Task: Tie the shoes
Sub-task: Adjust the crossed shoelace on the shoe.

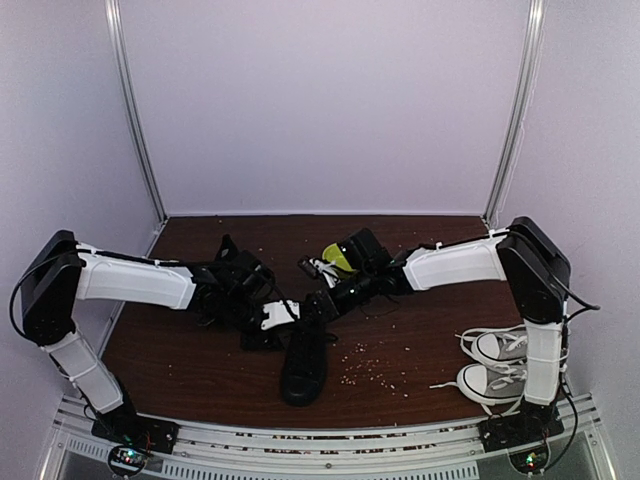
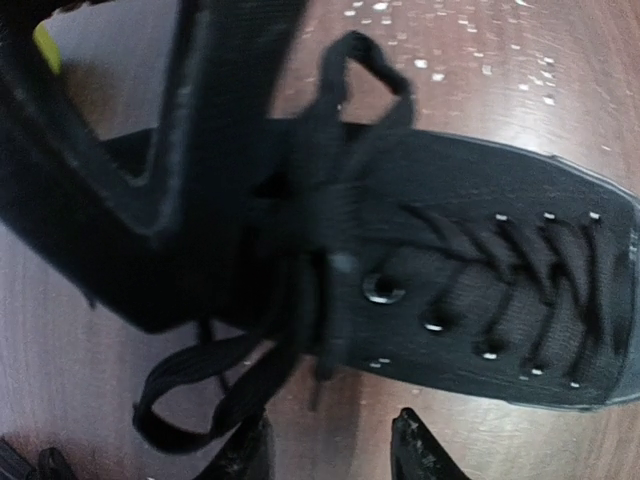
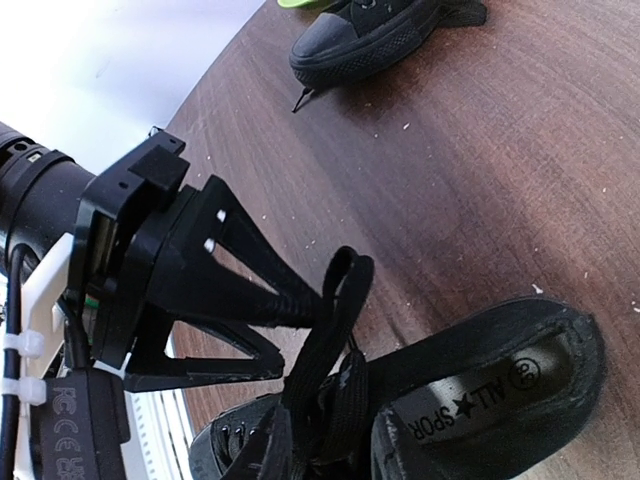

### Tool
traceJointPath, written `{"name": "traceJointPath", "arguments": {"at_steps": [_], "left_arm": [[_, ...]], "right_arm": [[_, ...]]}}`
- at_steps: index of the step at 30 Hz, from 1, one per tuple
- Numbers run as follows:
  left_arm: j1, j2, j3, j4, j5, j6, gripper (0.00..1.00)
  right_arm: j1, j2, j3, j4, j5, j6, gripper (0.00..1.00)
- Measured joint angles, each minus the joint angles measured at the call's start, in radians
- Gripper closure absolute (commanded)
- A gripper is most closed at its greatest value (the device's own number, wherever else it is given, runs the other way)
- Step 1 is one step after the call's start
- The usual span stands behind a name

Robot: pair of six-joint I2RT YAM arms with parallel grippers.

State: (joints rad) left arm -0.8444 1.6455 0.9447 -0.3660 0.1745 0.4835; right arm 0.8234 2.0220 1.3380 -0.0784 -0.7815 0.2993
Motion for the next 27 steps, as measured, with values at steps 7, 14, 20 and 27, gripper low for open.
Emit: {"name": "traceJointPath", "arguments": {"at_steps": [7, 14, 20, 27], "left_arm": [[0.003, 0.008, 0.013, 0.020, -0.018, -0.019, 0.58], [0.001, 0.008, 0.016, 0.060, 0.044, -0.040, 0.80], [-0.002, 0.008, 0.017, 0.056, 0.078, -0.040, 1.00], [-0.002, 0.008, 0.017, 0.043, 0.084, -0.045, 1.00]], "right_arm": [[0.000, 0.010, 0.003, -0.002, 0.020, 0.000, 0.73], [0.011, 0.026, 0.015, -0.027, 0.020, -0.003, 0.87], [0.013, 0.026, 0.016, -0.040, 0.021, -0.004, 1.00], [0.010, 0.026, 0.017, -0.042, 0.023, -0.001, 1.00]]}}
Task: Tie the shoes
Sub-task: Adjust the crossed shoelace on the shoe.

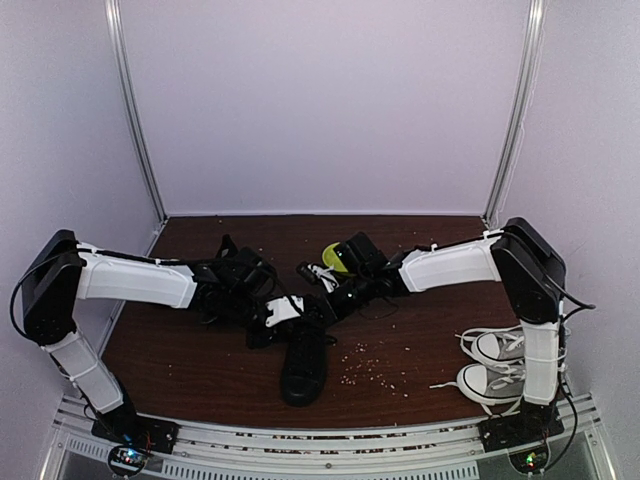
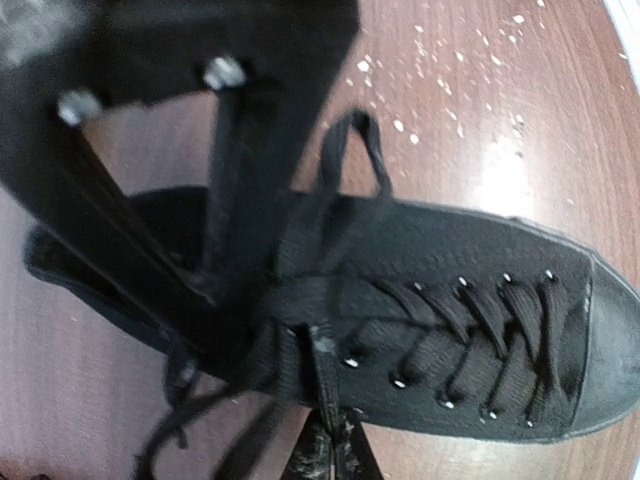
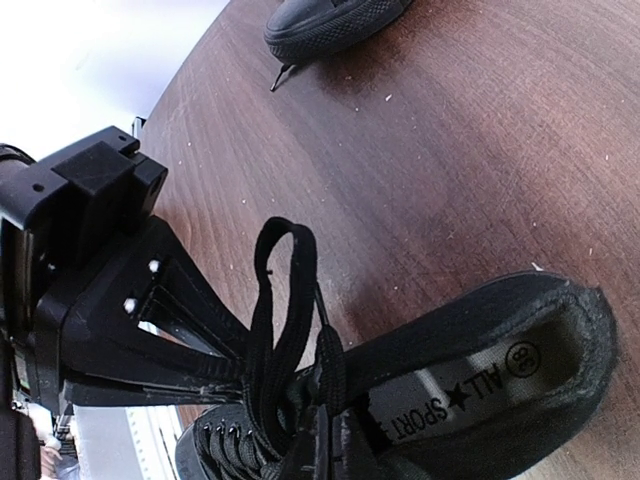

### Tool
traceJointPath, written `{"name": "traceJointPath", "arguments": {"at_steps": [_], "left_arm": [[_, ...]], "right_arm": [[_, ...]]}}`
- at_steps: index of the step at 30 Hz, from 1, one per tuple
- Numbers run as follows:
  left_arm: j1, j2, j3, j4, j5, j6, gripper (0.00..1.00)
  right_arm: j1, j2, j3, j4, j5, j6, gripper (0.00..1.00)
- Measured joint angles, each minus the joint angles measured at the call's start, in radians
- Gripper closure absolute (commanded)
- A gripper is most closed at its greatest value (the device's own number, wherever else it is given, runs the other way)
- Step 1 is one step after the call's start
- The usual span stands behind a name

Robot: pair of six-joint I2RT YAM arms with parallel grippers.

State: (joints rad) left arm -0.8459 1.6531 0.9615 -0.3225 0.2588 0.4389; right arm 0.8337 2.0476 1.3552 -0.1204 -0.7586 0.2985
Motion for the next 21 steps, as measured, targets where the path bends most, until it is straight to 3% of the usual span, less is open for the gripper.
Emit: {"name": "traceJointPath", "arguments": {"at_steps": [21], "left_arm": [[-0.011, 0.000, 0.000, -0.188, 0.074, -0.022, 1.00]], "right_arm": [[-0.034, -0.019, 0.039, 0.043, 0.042, 0.047, 1.00]]}}
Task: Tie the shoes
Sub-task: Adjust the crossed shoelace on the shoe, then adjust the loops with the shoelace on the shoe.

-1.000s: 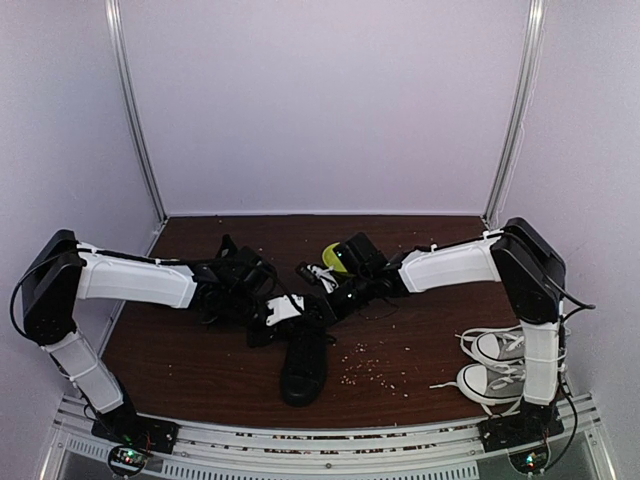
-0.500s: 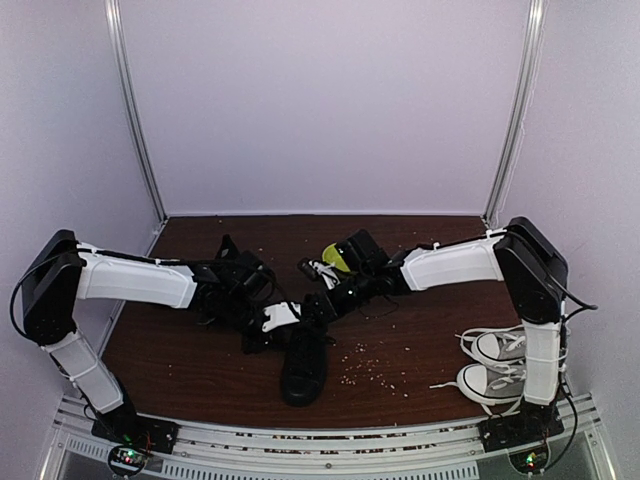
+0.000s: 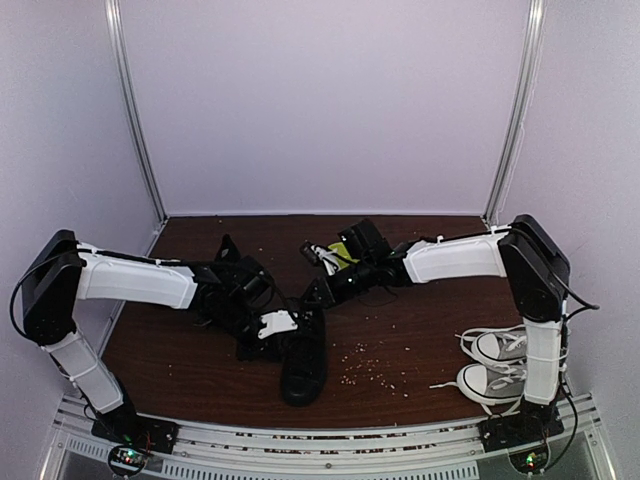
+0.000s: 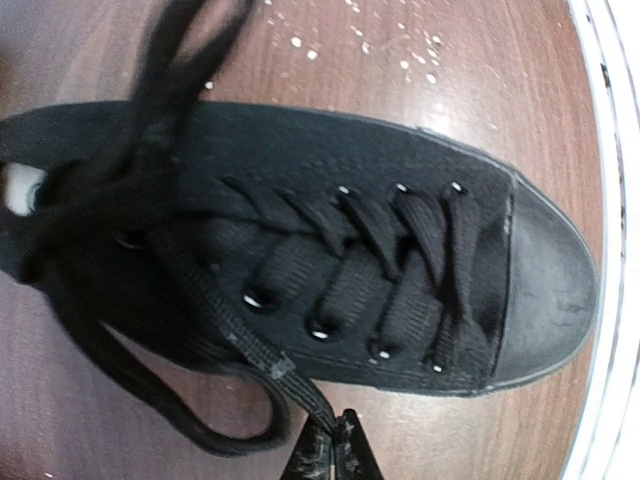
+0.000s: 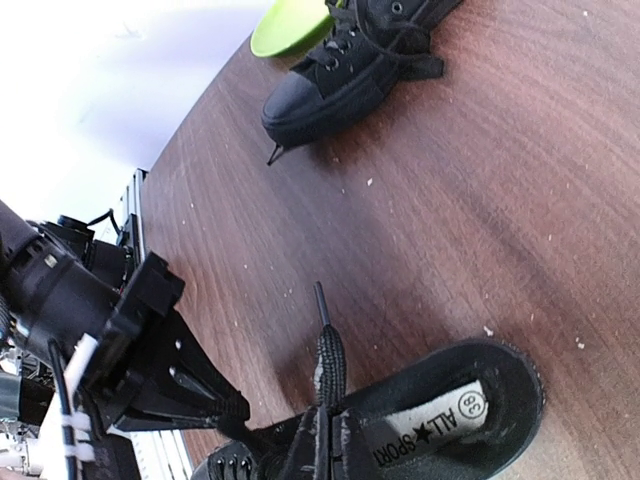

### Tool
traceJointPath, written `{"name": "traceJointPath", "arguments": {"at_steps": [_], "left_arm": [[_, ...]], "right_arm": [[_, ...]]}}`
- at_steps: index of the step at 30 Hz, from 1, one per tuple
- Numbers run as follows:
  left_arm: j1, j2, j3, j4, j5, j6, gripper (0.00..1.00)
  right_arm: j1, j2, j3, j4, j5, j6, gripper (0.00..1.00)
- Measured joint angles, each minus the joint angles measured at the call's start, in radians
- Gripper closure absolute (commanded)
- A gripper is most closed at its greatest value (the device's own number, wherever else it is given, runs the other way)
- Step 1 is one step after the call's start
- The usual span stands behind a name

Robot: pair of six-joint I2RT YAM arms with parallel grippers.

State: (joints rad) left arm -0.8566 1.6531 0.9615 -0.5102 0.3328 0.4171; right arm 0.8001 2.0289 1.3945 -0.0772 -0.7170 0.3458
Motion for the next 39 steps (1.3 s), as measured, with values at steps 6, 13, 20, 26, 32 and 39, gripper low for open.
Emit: {"name": "traceJointPath", "arguments": {"at_steps": [6, 13, 20, 26, 32, 39], "left_arm": [[-0.011, 0.004, 0.010, -0.044, 0.008, 0.002, 1.00], [-0.014, 0.007, 0.015, -0.048, 0.004, -0.003, 0.61], [-0.014, -0.044, 0.014, -0.011, -0.028, -0.031, 0.55], [-0.014, -0.075, 0.014, 0.042, -0.050, -0.066, 0.53], [0.000, -0.075, 0.014, 0.038, -0.083, -0.080, 0.46], [0.004, -0.047, 0.030, 0.039, -0.040, -0.096, 0.39]], "right_arm": [[-0.001, 0.000, 0.011, 0.006, 0.005, 0.002, 1.00], [-0.003, 0.000, 0.011, 0.006, 0.002, 0.001, 0.72], [-0.005, -0.066, -0.056, -0.011, -0.003, -0.045, 0.57], [0.003, -0.160, -0.144, -0.048, -0.024, -0.129, 0.52], [0.034, -0.166, -0.186, -0.101, -0.023, -0.191, 0.52], [0.053, -0.164, -0.187, -0.107, -0.019, -0.209, 0.56]]}}
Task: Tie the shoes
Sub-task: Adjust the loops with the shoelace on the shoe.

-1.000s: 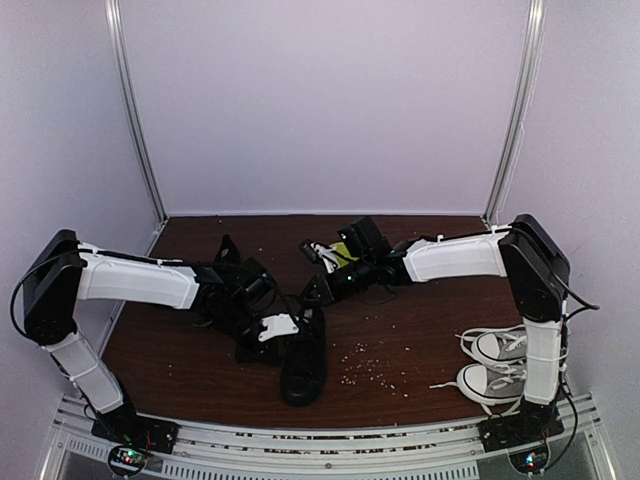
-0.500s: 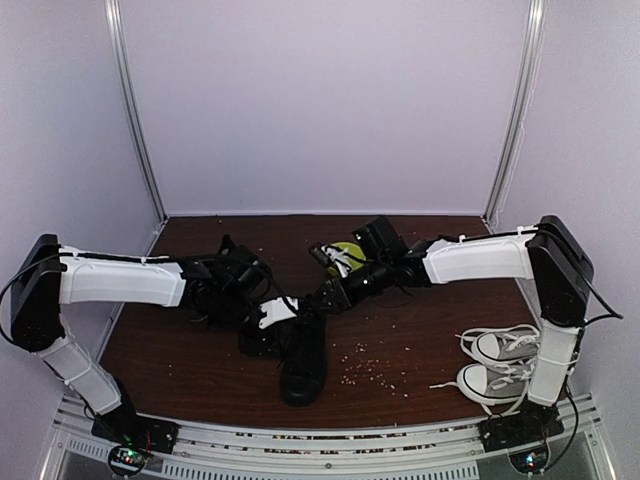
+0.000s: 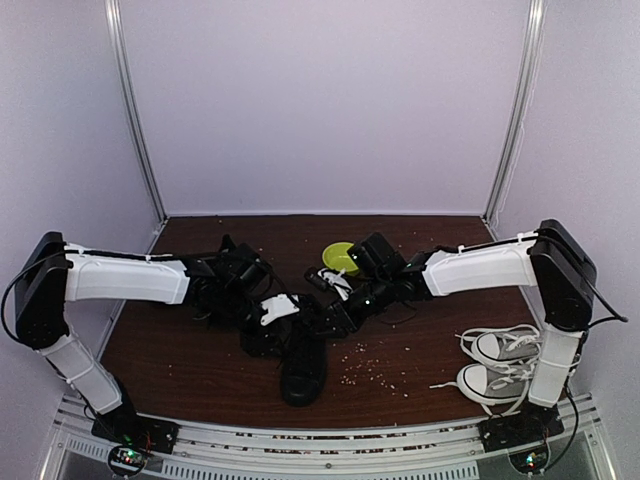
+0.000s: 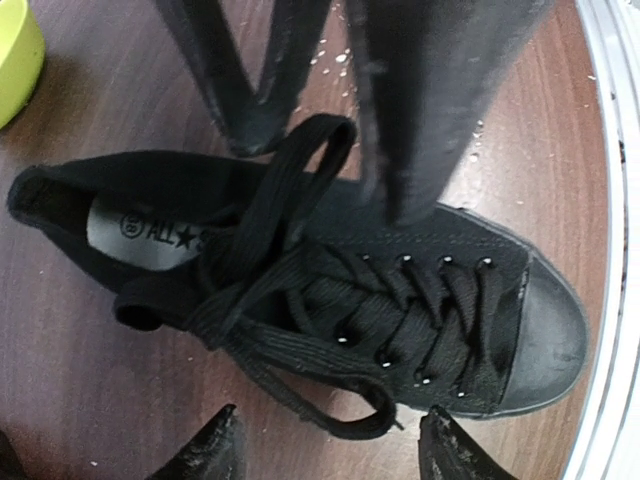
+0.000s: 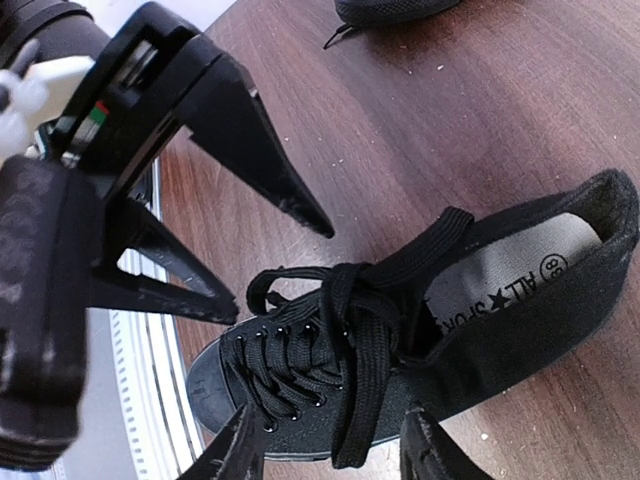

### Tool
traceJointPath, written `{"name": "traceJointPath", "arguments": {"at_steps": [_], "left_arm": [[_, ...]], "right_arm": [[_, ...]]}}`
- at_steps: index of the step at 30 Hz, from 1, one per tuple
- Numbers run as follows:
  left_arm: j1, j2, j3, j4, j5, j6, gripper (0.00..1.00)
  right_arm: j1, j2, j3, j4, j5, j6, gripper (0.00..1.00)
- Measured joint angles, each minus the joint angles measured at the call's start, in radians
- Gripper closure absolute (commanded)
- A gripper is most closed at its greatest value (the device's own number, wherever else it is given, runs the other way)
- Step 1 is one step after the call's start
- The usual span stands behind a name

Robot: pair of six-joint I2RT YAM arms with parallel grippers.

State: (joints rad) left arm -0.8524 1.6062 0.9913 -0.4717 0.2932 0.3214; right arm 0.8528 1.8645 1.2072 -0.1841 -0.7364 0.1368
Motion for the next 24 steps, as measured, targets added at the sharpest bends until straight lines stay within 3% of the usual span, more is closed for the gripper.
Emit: {"name": "traceJointPath", "arguments": {"at_steps": [8, 12, 19, 24], "left_arm": [[-0.010, 0.014, 0.002, 0.003, 0.025, -0.012, 0.48], [-0.014, 0.031, 0.010, 0.006, 0.025, -0.022, 0.62], [-0.016, 0.029, 0.015, 0.010, 0.019, -0.032, 0.98], [-0.016, 0.013, 0.014, 0.007, 0.010, -0.032, 1.00]], "right_arm": [[0.000, 0.030, 0.000, 0.000, 0.004, 0.002, 0.76], [0.000, 0.036, 0.000, 0.000, 0.004, 0.000, 0.92], [0.000, 0.036, 0.000, -0.002, 0.005, 0.002, 1.00], [0.000, 0.036, 0.000, -0.002, 0.005, 0.001, 1.00]]}}
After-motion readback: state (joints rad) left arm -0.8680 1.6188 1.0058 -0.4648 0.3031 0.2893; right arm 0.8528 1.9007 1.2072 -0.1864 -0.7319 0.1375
